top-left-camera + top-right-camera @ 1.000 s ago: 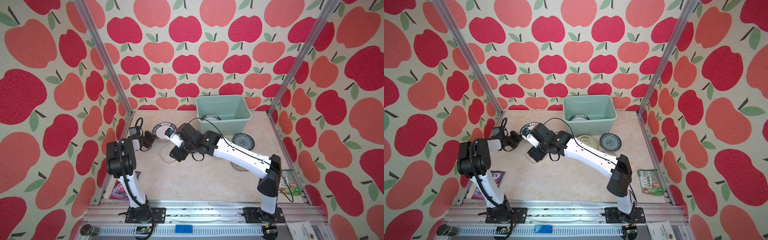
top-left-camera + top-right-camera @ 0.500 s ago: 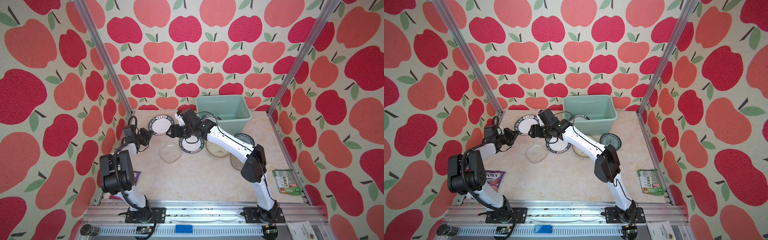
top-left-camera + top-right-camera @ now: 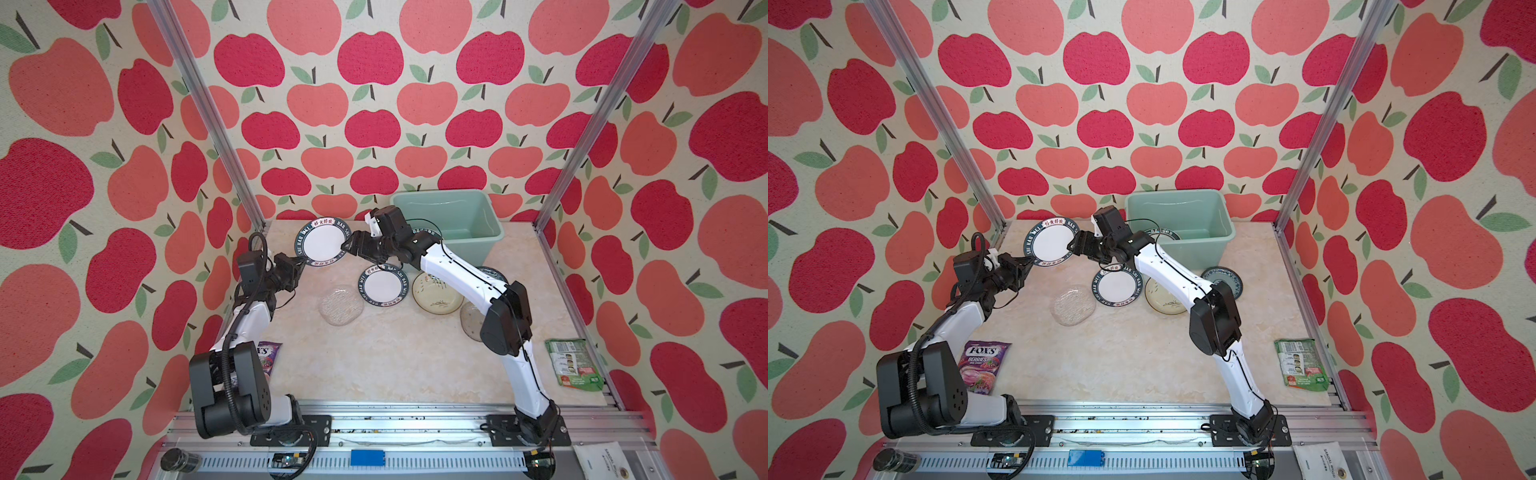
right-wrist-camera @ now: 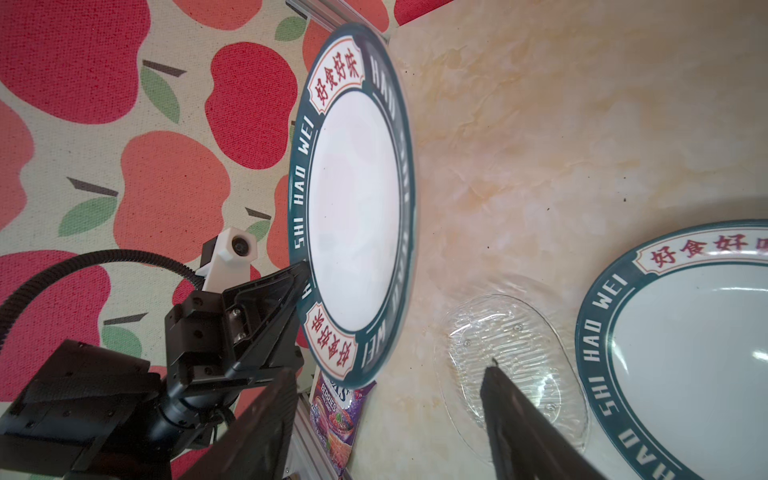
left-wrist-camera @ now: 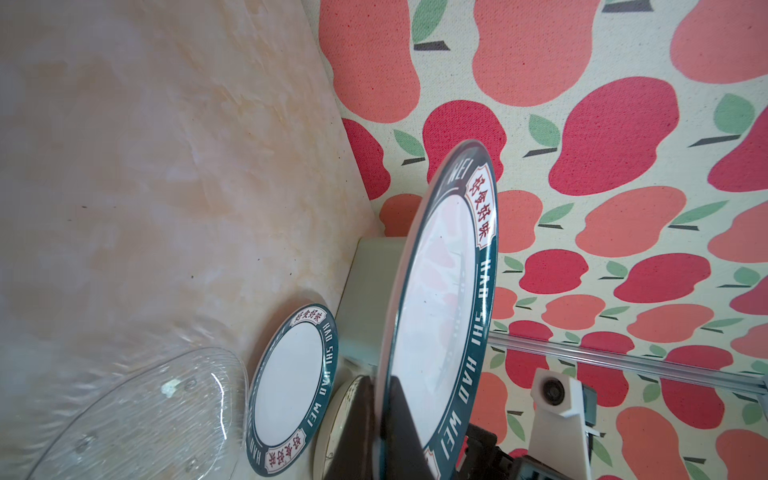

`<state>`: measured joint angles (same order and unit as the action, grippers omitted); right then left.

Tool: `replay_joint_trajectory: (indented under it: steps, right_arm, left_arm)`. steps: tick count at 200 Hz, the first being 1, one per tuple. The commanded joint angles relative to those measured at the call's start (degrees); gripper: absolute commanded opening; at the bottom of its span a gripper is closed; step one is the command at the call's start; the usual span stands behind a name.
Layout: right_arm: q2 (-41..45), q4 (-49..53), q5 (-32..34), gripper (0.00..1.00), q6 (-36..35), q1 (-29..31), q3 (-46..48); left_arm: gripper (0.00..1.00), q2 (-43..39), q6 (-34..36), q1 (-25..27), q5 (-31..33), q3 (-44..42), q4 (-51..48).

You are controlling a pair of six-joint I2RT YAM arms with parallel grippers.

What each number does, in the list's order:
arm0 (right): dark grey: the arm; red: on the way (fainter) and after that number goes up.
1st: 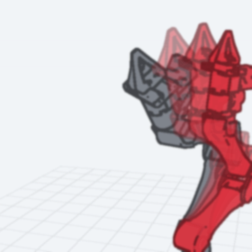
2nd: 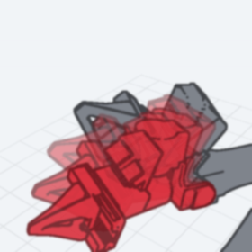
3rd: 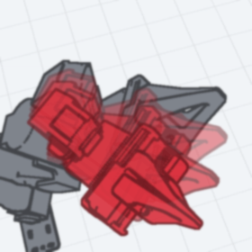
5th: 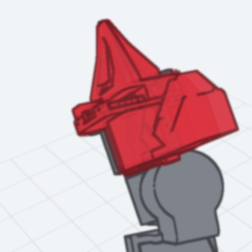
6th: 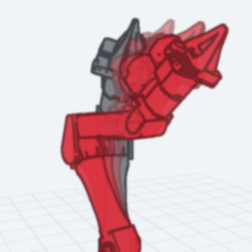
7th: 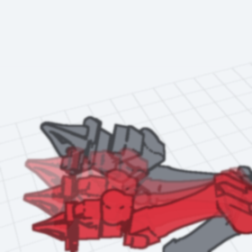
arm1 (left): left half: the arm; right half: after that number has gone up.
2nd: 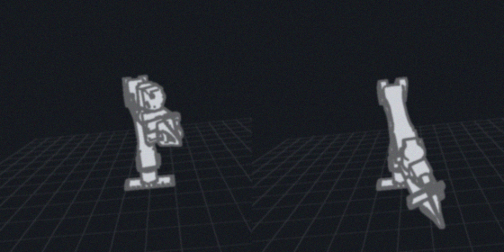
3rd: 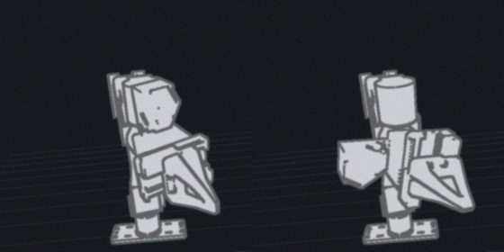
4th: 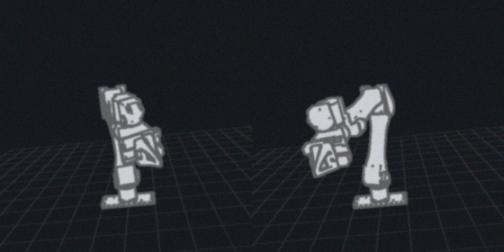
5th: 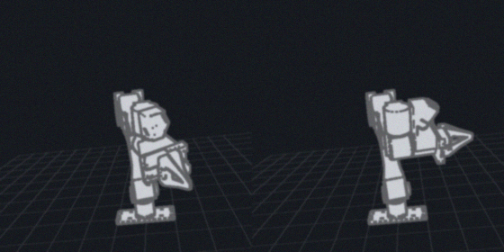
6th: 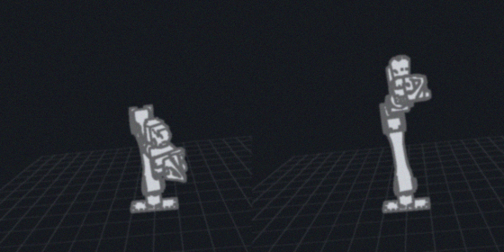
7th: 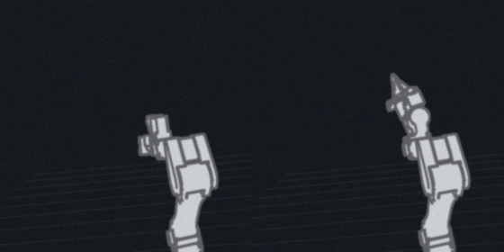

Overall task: Place the plates into the plastic bin on the countertop
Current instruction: 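Tilt the green-rimmed plate upright between both grippers, lifting it toward the bin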

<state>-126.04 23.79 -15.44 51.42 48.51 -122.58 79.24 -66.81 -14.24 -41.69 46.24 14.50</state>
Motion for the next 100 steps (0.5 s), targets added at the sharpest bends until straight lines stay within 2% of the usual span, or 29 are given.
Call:
replay_joint_trajectory:
  steps: [1, 45, 100]
  right_arm:
    - [-1.0, -3.0, -1.9, 0.73, 0.8, -0.7, -1.2]
    - [-3.0, -5.3, -5.2, 0.68, -0.3, -1.0, -3.4]
    - [0.4, -13.8, -6.0, 0.49, 0.8, -1.1, 3.7]
  left_arm:
    - [0.0, -1.8, -2.8, 0.1, -4.1, 0.0, 3.1]
    - [0.0, -3.3, -2.5, 2.4, -7.8, 1.2, 2.3]
    - [0.0, -7.0, -1.1, 4.7, -10.4, 4.3, -4.1]
